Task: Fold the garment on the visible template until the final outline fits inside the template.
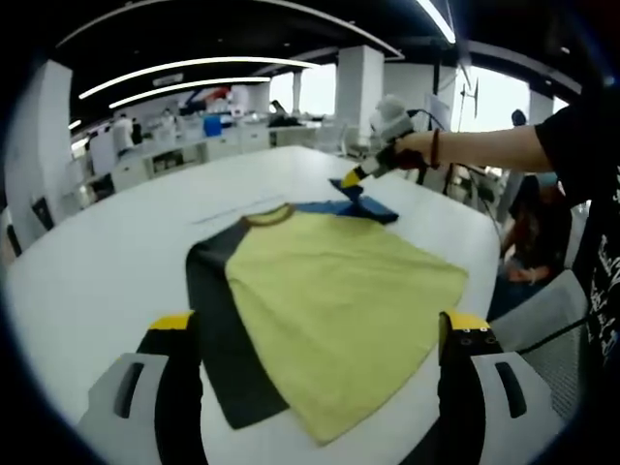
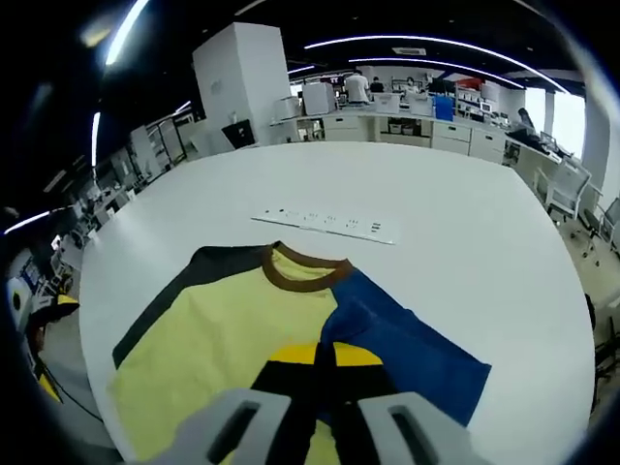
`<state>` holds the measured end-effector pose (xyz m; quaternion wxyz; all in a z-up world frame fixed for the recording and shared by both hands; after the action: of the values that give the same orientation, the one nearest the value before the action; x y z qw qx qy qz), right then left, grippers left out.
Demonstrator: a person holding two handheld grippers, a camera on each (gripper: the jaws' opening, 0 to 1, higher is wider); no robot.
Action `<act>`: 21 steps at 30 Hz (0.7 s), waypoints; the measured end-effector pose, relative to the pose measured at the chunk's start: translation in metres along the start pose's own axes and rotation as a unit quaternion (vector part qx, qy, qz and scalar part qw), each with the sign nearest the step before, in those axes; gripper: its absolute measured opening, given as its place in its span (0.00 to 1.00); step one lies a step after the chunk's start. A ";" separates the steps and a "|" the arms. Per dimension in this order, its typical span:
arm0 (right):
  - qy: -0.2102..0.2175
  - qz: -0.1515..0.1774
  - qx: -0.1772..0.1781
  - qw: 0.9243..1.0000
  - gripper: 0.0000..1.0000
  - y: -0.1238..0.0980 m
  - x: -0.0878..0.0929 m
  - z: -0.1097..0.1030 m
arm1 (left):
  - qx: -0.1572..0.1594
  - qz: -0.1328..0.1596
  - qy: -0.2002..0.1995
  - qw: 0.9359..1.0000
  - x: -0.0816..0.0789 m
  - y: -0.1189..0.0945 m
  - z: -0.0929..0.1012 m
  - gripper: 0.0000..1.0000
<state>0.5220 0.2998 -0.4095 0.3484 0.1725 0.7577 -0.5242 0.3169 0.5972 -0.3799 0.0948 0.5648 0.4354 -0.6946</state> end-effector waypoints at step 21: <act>-0.030 -0.010 -0.037 0.999 0.00 0.031 -0.008 -0.062 | 0.009 0.011 -0.008 1.000 0.001 0.003 0.003 0.99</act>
<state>0.5258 0.3690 -0.4119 0.3720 0.1354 0.7675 -0.5042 0.3161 0.5939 -0.3824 0.1001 0.5649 0.4221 -0.7019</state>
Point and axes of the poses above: the point that each gripper's makers call its tool centre point, and the gripper's own axes: y roughly forward along the fingers, z roughly to its right, x roughly out of its underside, the point moved 6 cm from there along -y, roughly backward along the fingers, and after that the axes turned 4 degrees about y, right-handed, at the moved point
